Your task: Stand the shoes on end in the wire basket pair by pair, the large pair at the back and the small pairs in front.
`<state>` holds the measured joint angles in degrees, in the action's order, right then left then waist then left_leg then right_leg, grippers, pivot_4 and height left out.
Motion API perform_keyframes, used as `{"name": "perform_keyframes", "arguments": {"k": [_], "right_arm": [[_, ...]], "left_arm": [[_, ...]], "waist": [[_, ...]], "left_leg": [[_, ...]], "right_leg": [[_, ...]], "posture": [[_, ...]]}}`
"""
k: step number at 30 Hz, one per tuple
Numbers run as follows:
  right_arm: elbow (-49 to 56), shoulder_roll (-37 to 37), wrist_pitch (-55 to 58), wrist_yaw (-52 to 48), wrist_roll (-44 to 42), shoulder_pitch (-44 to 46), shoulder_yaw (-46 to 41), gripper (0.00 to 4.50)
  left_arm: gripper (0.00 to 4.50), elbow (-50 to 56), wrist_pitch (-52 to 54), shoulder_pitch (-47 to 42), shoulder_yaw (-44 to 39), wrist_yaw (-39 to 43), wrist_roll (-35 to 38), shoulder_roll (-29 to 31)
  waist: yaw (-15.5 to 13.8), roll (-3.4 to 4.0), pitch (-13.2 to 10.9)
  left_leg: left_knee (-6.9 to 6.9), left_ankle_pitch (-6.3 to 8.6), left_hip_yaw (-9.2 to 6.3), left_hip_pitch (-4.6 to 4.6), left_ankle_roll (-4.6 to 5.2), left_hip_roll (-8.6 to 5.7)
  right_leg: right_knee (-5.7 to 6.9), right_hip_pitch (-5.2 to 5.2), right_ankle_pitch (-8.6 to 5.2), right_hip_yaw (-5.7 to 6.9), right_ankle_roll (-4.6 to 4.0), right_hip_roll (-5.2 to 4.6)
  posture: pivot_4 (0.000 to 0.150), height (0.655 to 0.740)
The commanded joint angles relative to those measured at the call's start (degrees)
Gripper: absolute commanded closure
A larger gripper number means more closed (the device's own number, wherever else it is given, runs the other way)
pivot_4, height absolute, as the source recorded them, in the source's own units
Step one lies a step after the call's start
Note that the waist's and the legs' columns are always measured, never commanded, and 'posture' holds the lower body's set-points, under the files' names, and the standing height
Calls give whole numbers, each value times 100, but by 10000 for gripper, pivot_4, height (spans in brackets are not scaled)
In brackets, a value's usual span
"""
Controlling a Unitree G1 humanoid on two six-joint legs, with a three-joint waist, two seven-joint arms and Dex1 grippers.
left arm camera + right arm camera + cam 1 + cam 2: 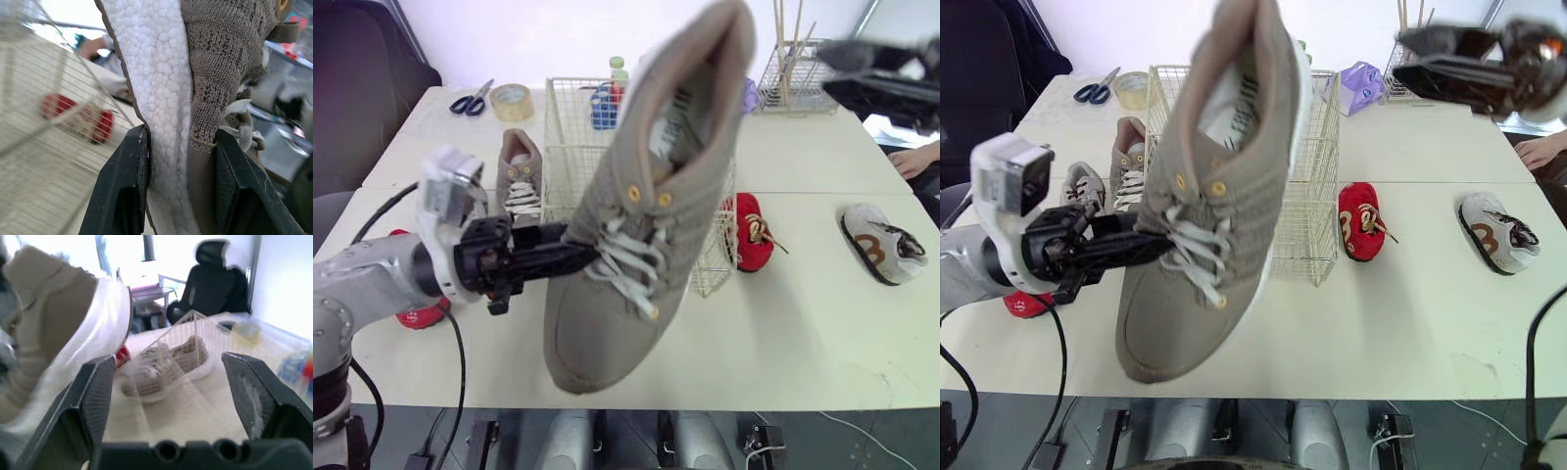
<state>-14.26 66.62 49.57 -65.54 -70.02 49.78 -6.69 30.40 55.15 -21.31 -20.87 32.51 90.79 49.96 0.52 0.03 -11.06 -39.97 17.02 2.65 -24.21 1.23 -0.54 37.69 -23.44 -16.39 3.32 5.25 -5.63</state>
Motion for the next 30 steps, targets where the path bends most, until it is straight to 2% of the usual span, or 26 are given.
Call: {"name": "perform_keyframes", "arguments": {"k": [1, 6, 13, 23, 30], "right_arm": [[1198, -612, 695, 1225, -1269, -890, -1043, 7671], [2188, -1574, 828, 2426, -2003, -1266, -1159, 7671], [2492, -2361, 919, 3021, -2431, -982, -831, 7671], [2476, -2768, 1034, 3428, -2862, -499, -647, 7671], [2672, -2862, 1124, 3446, -2390, -449, -330, 7671]], "left_arm": [[31906, -115, -462, -245, -209, -136, 102, -162], [31906, -319, -513, -444, -71, 31, -63, -220], [31906, -568, -503, -708, 179, 561, -544, -277], [31906, -761, -643, -963, 696, 1127, -1453, -631], [31906, -761, -622, -1162, 830, 1249, -1650, -807]], "waist": [[20, 1, 1], [5, 3, 1], [-97, -5, 4], [-117, -7, 3], [-116, -7, 3]], "left_leg": [[2, 0, 1, 6, 0, 1], [2, -2, 9, 10, -2, 3], [-5, 0, 13, 10, 3, 1], [-5, 1, 13, 8, 5, 1], [-5, 1, 12, 8, 5, 2]], "right_leg": [[0, 3, 0, -1, 0, 2], [18, -1, 0, -3, 1, 13], [16, 3, 0, -5, 2, 18], [15, 2, 0, -5, 2, 24], [15, 2, 0, -5, 2, 23]], "posture": [[1500, 7400], [1500, 7400], [1500, 7400], [1500, 7400], [1500, 7400]]}}
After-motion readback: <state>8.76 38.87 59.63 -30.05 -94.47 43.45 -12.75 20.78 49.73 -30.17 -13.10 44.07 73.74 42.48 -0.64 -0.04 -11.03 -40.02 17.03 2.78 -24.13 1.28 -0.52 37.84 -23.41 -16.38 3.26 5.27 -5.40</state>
